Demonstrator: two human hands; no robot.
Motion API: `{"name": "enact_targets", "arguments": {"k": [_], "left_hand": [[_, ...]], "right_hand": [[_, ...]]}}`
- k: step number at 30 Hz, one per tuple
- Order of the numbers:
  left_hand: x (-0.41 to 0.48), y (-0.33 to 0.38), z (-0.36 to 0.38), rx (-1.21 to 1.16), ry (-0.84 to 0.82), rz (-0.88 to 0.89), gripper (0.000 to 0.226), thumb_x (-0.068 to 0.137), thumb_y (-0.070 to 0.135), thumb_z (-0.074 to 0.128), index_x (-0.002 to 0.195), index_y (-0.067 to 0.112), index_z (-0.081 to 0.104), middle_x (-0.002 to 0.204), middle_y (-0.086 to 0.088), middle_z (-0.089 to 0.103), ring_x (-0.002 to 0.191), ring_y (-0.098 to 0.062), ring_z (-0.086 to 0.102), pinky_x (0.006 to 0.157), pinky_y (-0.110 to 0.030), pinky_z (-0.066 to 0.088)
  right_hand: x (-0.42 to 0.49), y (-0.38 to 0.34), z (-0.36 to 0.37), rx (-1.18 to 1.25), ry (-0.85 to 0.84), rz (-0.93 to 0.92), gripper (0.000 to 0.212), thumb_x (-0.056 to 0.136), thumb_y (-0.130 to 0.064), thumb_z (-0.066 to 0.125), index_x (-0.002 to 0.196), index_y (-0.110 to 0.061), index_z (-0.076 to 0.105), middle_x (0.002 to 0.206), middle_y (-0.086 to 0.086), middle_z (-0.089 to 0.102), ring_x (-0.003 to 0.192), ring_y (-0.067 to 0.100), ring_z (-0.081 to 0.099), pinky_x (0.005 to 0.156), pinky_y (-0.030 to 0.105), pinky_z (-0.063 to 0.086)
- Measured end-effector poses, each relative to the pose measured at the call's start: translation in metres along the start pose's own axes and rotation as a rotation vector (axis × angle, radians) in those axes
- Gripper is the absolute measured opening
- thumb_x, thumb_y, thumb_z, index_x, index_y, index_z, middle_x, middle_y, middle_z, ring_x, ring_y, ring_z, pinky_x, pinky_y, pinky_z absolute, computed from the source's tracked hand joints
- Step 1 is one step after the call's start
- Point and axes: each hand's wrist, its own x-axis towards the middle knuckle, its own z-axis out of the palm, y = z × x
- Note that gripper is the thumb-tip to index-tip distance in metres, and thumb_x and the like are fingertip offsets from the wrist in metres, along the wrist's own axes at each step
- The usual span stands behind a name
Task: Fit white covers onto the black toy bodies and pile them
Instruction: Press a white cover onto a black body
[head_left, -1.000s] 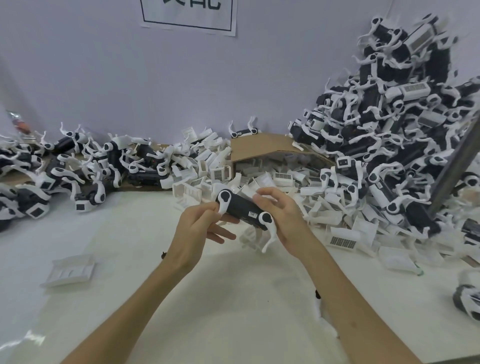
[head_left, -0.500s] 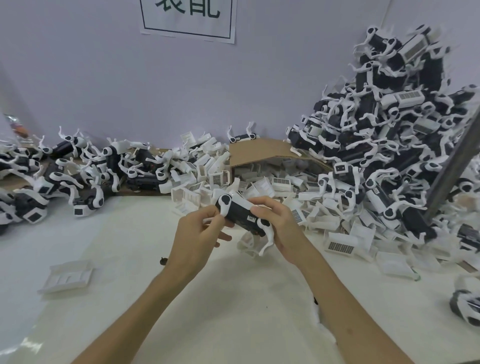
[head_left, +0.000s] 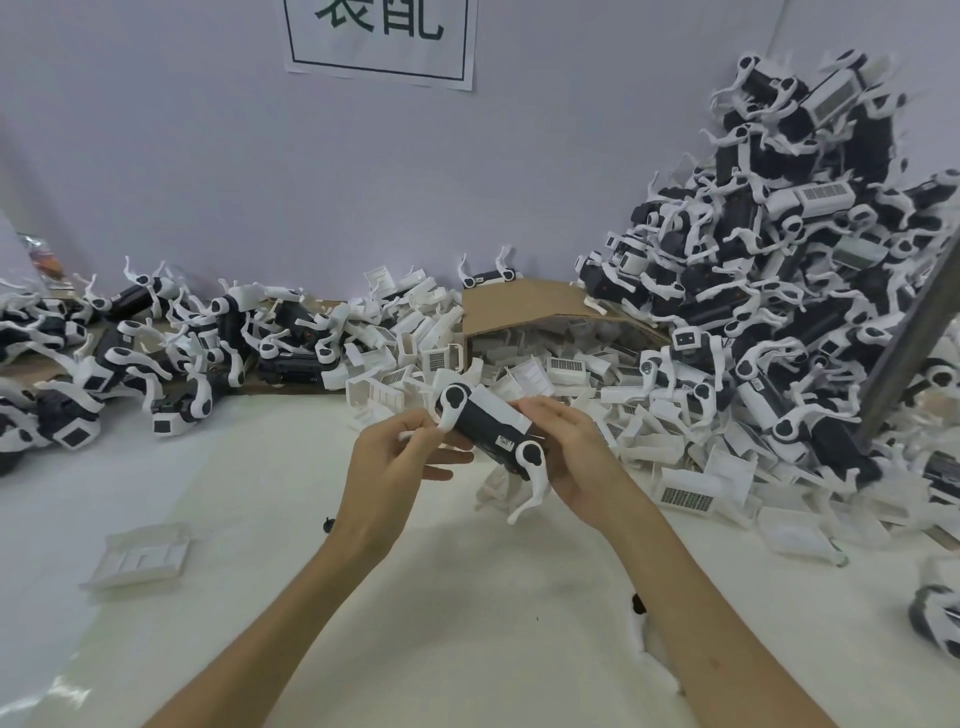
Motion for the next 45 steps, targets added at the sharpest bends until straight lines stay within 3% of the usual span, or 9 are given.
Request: {"name": "enact_targets", "arguments": {"k": [7,10,14,20,23,27,32,37,45], "left_hand": [[0.008,-0.008,-0.009,-0.33,-0.049,-0.102,0.018,0.073,0.009,0.049,0.056,0.008,0.044,0.082,-0.021,0.072,0.086,-0.036,0.073,0.078,-0.039,0.061],[0.008,-0.007,-0.008,-0.491,-0.08,-0.136,0.021,0.074,0.009,0.051,0.054,0.012,0.047,0.093,-0.026,0.07,0.091,-0.041,0.071,0.085,-0.043,0.06],[0.012,-0.007,-0.014,-0.61,-0.065,-0.17,0.008,0.081,0.013,0.058,0.077,0.008,0.053,0.097,-0.019,0.073,0.092,-0.038,0.073,0.078,-0.036,0.06],[0.013,-0.007,-0.017,-0.408,-0.108,-0.258,0.043,0.086,0.032,0.069,0.112,0.0,0.059,0.119,-0.011,0.073,0.103,-0.027,0.072,0.075,-0.029,0.058],[0.011,-0.008,-0.013,-0.308,-0.136,-0.252,0.043,0.088,0.04,0.068,0.125,0.019,0.068,0.125,-0.002,0.071,0.115,-0.024,0.067,0.086,-0.033,0.056],[0.008,-0.008,-0.007,-0.214,-0.221,-0.207,0.04,0.091,0.044,0.067,0.127,0.029,0.068,0.125,0.001,0.071,0.117,-0.02,0.067,0.097,-0.043,0.053],[0.007,-0.006,-0.006,-0.218,-0.177,-0.164,0.031,0.083,0.037,0.069,0.113,0.034,0.074,0.116,0.001,0.075,0.107,-0.02,0.072,0.081,-0.027,0.059],[0.008,-0.009,-0.009,-0.214,-0.182,-0.164,0.036,0.086,0.027,0.068,0.122,0.022,0.068,0.117,-0.001,0.075,0.11,-0.023,0.071,0.092,-0.042,0.058],[0.006,-0.011,-0.006,-0.11,-0.119,-0.102,0.023,0.101,0.017,0.058,0.113,0.033,0.068,0.111,0.007,0.076,0.106,-0.014,0.071,0.088,-0.034,0.058]], "right_hand": [[-0.002,-0.003,0.0,0.073,-0.131,0.007,0.007,0.084,-0.022,0.07,0.088,-0.017,0.072,0.087,0.004,0.072,0.073,0.019,0.071,0.062,0.03,0.057],[-0.004,-0.005,0.002,0.08,-0.227,0.065,0.043,0.088,-0.031,0.063,0.12,-0.002,0.06,0.11,0.015,0.066,0.093,0.026,0.067,0.09,0.046,0.053],[-0.01,-0.003,0.011,0.016,-0.353,0.146,0.057,0.094,-0.036,0.055,0.137,0.001,0.053,0.117,0.018,0.06,0.104,0.03,0.061,0.088,0.042,0.053],[-0.01,0.002,0.019,0.031,-0.251,0.074,0.044,0.093,-0.03,0.059,0.127,-0.003,0.063,0.111,0.015,0.068,0.098,0.028,0.064,0.084,0.038,0.055],[-0.008,0.005,0.021,-0.002,-0.179,0.01,0.043,0.09,-0.027,0.066,0.127,-0.005,0.063,0.113,0.012,0.07,0.1,0.023,0.067,0.081,0.027,0.054],[-0.007,0.01,0.024,-0.122,-0.12,-0.097,0.044,0.087,-0.023,0.069,0.128,-0.008,0.063,0.122,0.011,0.07,0.115,0.028,0.065,0.096,0.037,0.052],[-0.011,0.008,0.029,-0.218,-0.106,-0.147,0.046,0.082,-0.023,0.073,0.126,-0.012,0.066,0.116,0.008,0.073,0.107,0.036,0.065,0.089,0.037,0.057],[-0.012,0.009,0.029,-0.276,-0.101,-0.141,0.05,0.078,-0.019,0.076,0.126,-0.013,0.066,0.116,0.01,0.072,0.108,0.044,0.06,0.094,0.053,0.055],[-0.011,0.014,0.033,-0.368,-0.041,-0.198,0.035,0.083,-0.017,0.079,0.117,-0.019,0.07,0.109,0.008,0.073,0.081,0.013,0.059,0.077,0.027,0.055]]}}
